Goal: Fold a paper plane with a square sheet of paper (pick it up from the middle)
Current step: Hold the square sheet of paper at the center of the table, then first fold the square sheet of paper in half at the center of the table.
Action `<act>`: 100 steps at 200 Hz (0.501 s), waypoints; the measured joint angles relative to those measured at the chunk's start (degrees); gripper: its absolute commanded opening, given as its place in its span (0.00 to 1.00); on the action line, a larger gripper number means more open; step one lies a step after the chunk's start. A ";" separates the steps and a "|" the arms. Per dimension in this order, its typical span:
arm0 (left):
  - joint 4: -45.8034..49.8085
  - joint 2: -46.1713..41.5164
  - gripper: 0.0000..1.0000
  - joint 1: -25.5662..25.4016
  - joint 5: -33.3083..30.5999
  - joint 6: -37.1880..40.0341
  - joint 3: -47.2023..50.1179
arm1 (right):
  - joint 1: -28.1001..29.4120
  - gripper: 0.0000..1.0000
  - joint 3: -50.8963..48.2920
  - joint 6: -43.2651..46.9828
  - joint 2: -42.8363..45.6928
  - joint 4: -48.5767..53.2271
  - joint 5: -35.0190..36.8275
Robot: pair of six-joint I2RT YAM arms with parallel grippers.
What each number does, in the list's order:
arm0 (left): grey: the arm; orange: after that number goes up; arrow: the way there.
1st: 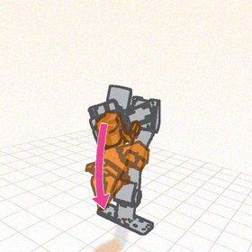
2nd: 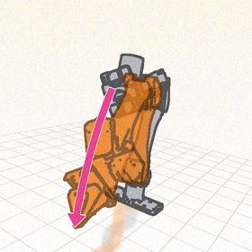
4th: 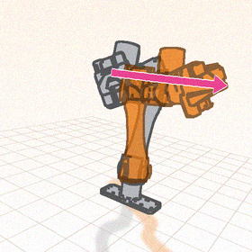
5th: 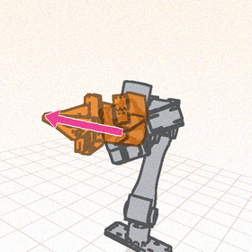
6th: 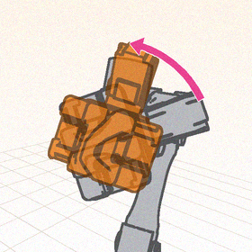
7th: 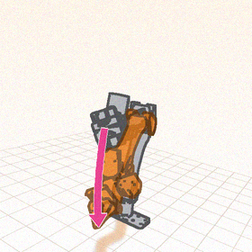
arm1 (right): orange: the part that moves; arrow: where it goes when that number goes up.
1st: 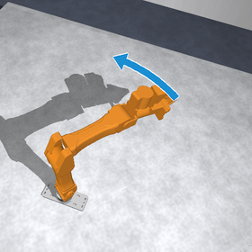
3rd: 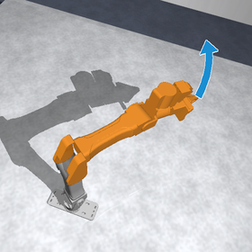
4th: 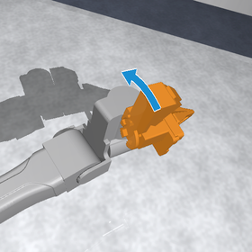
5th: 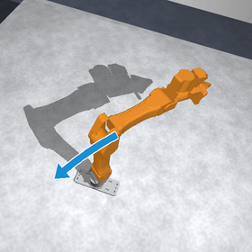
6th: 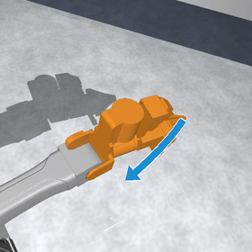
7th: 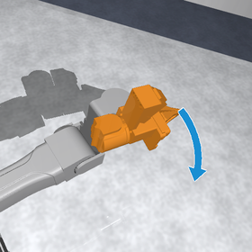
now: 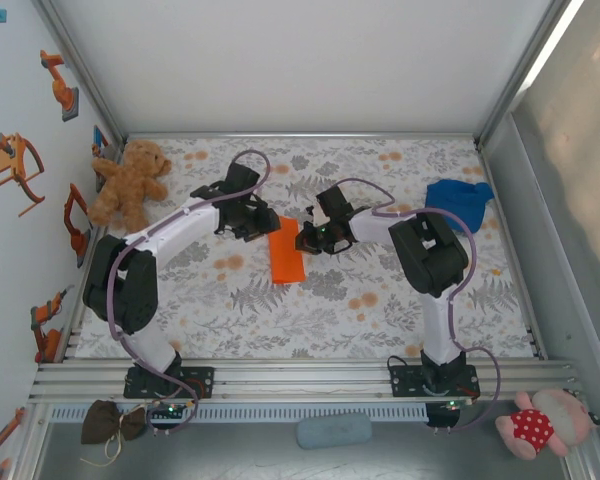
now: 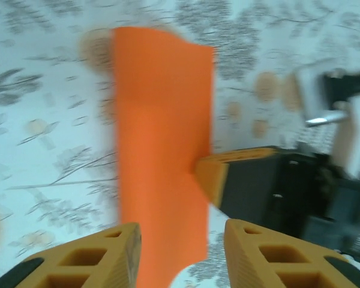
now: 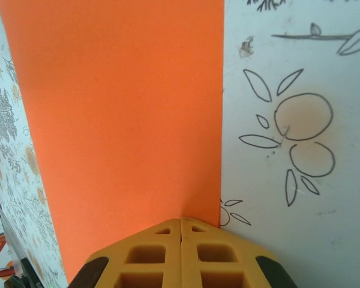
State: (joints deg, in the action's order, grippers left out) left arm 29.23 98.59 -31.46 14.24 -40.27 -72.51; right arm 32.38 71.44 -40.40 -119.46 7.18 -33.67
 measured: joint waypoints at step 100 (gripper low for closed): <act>-8.63 13.64 0.10 -0.50 12.55 -2.32 1.62 | -0.04 0.00 1.70 0.24 -1.31 0.44 -0.66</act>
State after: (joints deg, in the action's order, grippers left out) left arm 20.60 112.22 -31.97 26.79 -42.59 -70.89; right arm 32.34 73.14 -40.16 -120.77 7.62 -34.33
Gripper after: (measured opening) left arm 0.105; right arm 0.050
